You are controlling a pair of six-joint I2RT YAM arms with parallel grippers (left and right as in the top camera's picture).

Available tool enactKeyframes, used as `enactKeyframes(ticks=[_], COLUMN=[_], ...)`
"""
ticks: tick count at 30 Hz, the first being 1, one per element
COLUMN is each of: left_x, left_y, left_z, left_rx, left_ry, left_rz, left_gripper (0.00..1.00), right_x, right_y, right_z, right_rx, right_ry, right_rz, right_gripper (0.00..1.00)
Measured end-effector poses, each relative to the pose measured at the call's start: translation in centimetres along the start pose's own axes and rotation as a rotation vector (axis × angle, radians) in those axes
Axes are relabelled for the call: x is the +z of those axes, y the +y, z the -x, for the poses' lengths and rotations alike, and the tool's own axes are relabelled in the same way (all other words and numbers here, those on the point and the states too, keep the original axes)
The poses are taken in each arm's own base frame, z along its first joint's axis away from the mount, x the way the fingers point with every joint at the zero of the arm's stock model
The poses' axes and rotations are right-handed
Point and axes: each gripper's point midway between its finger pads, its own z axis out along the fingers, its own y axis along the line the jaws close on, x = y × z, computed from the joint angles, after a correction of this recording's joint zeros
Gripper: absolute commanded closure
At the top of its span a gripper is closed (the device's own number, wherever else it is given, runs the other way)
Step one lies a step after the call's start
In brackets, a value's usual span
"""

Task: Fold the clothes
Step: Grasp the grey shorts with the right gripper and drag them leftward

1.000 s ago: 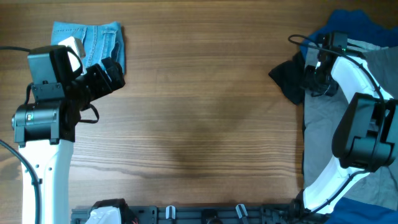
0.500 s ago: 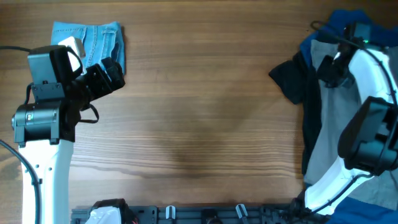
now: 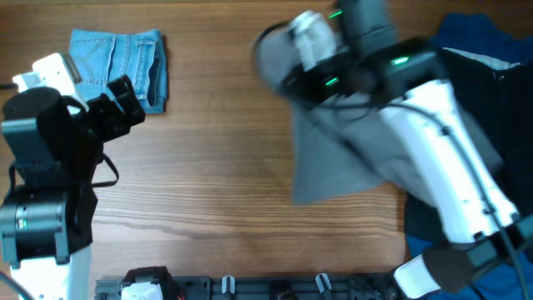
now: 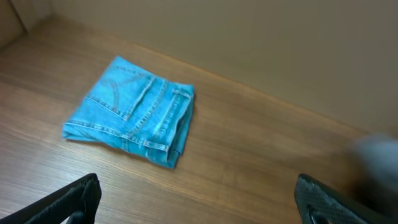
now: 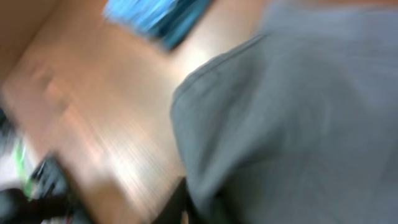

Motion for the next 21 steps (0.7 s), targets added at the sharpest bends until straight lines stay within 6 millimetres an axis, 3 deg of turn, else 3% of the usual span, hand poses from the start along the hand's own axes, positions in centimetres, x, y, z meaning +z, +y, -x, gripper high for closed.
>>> enactKeyframes(ticks=[2, 4, 6, 9, 11, 14, 15, 17, 20, 21], left_x=[-0.9, -1.7, -2.4, -2.6, -2.1, -0.2, 0.8, 2.6, 7.2, 8.5], left_y=[0.4, 0.8, 0.9, 0.9, 0.2, -1.6, -2.2, -3.3, -6.4, -7.5], left_z=[0.5, 1.0, 1.2, 1.3, 0.7, -1.0, -2.0, -3.5, -8.2, -9.9], left_rx=[0.001, 0.003, 0.003, 0.006, 0.011, 0.016, 0.025, 0.042, 0.114, 0.155], left_ry=[-0.034, -0.065, -0.084, -0.088, -0.057, 0.054, 0.108, 0.197, 0.407, 0.468], left_rz=[0.018, 0.036, 0.040, 0.037, 0.000, -0.097, -0.123, -0.174, -0.262, -0.289], left_gripper=[0.00, 0.00, 0.00, 0.00, 0.02, 0.16, 0.24, 0.43, 0.76, 0.81], right_x=[4.5, 7.2, 7.9, 6.2, 3.3, -2.5, -5.1, -8.4, -11.2, -11.6], right_y=[7.7, 12.8, 14.4, 10.6, 6.0, -0.8, -3.3, -6.7, -10.1, -10.8], right_z=[-2.3, -5.1, -6.7, -4.8, -2.9, -1.1, -1.0, -1.5, -3.0, -3.5], right_rx=[-0.170, -0.300, -0.364, -0.312, -0.191, 0.052, 0.160, 0.319, 0.516, 0.570], right_ry=[0.122, 0.212, 0.248, 0.187, 0.117, -0.011, -0.060, -0.118, -0.156, -0.155], right_rz=[0.091, 0.090, 0.017, -0.157, -0.273, -0.404, -0.445, -0.486, -0.504, -0.502], right_gripper=[0.41, 0.29, 0.20, 0.18, 0.18, 0.20, 0.22, 0.25, 0.26, 0.26])
